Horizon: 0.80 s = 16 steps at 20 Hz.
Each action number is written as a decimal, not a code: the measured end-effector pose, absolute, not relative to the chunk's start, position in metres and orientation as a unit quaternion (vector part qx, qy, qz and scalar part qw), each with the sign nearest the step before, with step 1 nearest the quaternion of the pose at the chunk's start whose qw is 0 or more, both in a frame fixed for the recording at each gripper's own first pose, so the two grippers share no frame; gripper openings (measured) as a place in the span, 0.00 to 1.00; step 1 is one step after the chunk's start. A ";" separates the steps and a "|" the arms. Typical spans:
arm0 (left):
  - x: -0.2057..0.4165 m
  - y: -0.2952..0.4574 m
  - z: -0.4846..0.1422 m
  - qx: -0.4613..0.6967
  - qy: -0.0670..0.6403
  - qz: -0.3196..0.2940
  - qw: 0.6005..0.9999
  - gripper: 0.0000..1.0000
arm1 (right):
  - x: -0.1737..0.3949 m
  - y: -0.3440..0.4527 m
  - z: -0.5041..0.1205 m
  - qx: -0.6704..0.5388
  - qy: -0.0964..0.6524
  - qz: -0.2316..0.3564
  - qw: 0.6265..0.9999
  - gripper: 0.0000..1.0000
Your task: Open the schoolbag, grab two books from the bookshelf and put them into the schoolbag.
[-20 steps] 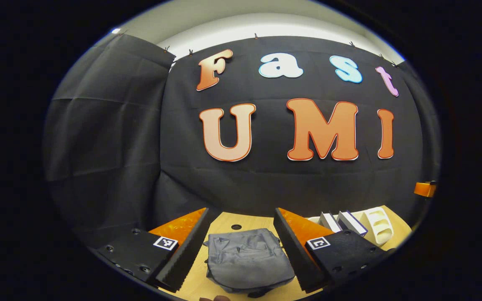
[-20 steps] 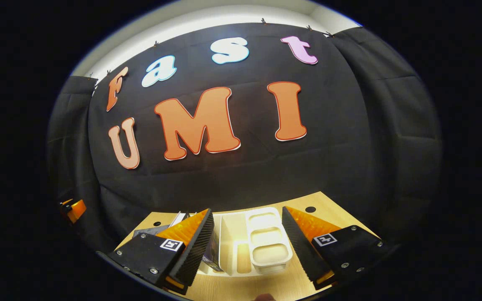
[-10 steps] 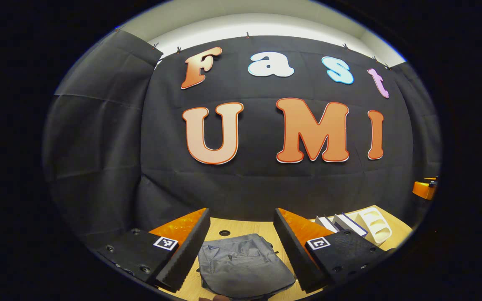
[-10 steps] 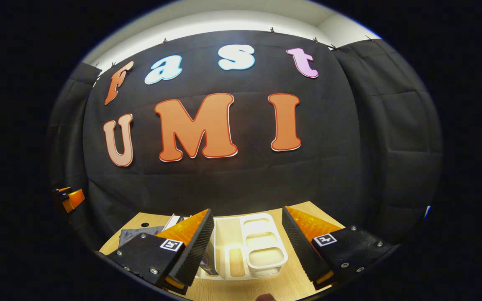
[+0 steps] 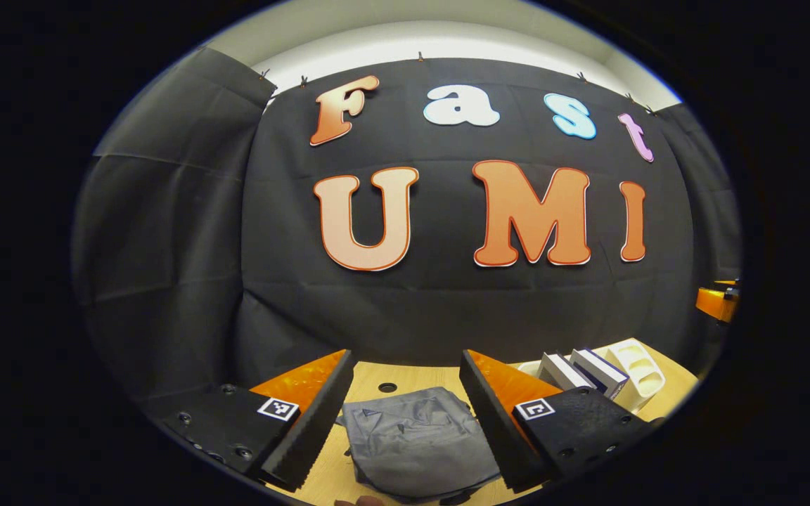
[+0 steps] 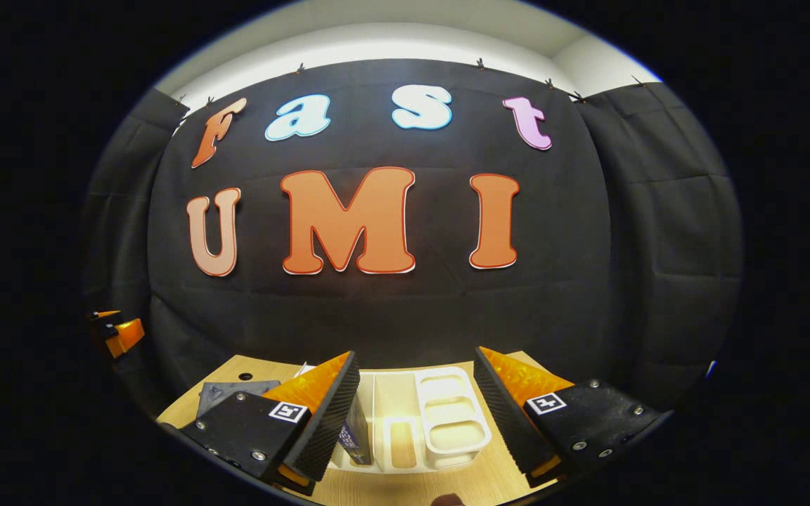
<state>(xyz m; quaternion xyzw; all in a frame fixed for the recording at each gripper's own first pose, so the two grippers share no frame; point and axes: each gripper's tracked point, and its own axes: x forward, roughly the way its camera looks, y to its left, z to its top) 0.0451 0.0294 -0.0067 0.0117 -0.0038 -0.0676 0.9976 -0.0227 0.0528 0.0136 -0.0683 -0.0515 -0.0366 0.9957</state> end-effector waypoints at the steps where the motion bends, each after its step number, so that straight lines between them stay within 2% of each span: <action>1: 0.045 0.031 -0.008 0.014 -0.004 -0.067 0.998 0.96 | -0.024 0.055 0.012 -0.067 -0.050 -0.036 0.996 0.97; 8: 0.037 0.031 -0.010 0.074 -0.009 -0.075 0.994 0.96 | -0.029 0.050 0.001 -0.059 -0.041 -0.043 0.997 0.97; 12: 0.033 0.021 -0.018 0.145 -0.012 -0.083 0.986 0.97 | -0.031 0.046 -0.013 -0.059 -0.025 -0.051 0.997 0.97; 16: 0.028 0.000 -0.047 0.230 -0.001 -0.117 0.966 0.97 | -0.031 0.040 -0.025 -0.058 -0.009 -0.056 0.997 0.97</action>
